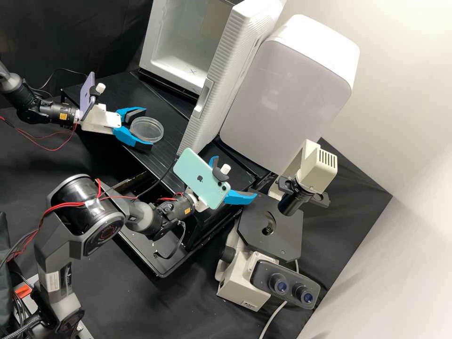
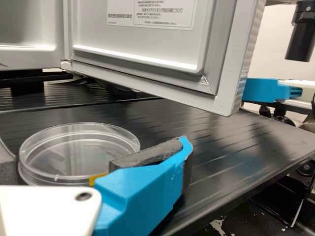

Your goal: Place the petri dish in the incubator

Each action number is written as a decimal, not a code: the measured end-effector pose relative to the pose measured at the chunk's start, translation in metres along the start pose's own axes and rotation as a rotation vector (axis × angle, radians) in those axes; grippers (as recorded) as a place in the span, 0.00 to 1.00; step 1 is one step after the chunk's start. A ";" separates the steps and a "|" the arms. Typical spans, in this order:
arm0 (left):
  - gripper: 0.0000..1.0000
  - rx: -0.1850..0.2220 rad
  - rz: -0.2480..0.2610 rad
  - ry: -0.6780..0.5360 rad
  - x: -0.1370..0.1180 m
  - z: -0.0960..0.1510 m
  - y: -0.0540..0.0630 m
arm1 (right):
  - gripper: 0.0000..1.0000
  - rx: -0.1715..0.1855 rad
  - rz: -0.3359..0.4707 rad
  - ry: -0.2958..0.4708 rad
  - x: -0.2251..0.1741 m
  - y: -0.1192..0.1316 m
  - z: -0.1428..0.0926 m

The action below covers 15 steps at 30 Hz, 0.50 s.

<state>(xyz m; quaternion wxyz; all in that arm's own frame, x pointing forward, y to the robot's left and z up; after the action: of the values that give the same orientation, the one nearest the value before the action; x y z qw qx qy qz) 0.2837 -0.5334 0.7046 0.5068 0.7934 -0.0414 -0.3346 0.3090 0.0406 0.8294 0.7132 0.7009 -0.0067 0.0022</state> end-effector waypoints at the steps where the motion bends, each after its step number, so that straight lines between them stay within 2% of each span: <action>1: 1.00 0.003 0.000 0.000 0.000 0.000 0.000 | 1.00 0.000 0.000 0.000 0.000 0.000 0.000; 15: 1.00 0.018 -0.008 -0.007 0.003 0.001 -0.002 | 1.00 0.000 0.000 0.000 0.000 0.000 0.000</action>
<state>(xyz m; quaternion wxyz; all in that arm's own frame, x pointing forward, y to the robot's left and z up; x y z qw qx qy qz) 0.2850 -0.5346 0.7008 0.4981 0.7970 -0.0431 -0.3388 0.3090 0.0406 0.8294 0.7132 0.7009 -0.0067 0.0022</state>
